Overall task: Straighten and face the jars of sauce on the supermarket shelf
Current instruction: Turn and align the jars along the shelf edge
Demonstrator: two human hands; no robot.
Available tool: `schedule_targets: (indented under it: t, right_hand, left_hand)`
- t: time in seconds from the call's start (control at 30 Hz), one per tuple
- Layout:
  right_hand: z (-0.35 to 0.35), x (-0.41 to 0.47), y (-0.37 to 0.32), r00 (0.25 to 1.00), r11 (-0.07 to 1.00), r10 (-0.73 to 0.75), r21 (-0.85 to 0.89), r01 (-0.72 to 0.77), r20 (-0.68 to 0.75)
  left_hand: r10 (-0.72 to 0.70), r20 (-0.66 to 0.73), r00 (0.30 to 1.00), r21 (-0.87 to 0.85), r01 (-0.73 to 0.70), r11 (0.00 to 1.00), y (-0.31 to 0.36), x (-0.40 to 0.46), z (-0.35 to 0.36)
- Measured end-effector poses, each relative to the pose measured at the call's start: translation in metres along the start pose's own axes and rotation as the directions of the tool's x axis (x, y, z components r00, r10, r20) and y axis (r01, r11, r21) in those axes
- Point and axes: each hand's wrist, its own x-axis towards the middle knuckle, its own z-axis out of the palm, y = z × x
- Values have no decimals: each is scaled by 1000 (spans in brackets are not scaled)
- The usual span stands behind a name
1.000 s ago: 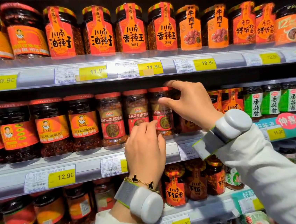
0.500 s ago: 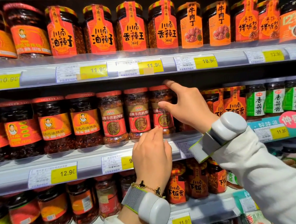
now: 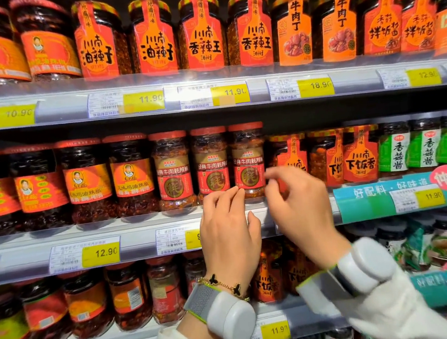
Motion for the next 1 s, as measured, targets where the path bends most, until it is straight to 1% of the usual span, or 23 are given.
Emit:
schedule_targets:
  t: [0.07,0.13,0.27,0.37,0.47,0.57,0.73,1.0]
  right_hand:
    - [7,-15,5,984,991,132,-14,-132,118]
    - [12,-19,5,968,981,194,-65,-185,162]
    - [19,-19,-2,954,970,241,-80,-230,179]
    - [21,-21,-3,933,950,304,8,-311,190]
    - [20,-21,-1,913,912,379,110,-396,149]
    - [21,-21,0,901,888,409,162,-430,147]
    - [21,-21,1,889,865,436,205,-458,142]
    - [16,-27,-4,920,896,383,209,-392,83]
  left_hand:
    - [-33,29,999,57,31,998,0,-1,-1]
    - [-64,71,995,92,58,994,1,-1,-1]
    - [-85,149,985,60,76,995,6,-1,0]
    - [-99,196,976,52,90,995,7,1,1]
    - [-153,207,966,-51,167,985,9,5,1]
    - [-197,199,960,-126,225,966,13,4,2]
    - [-203,168,965,-175,232,957,17,1,4]
    - [-209,120,971,-183,228,956,16,1,2]
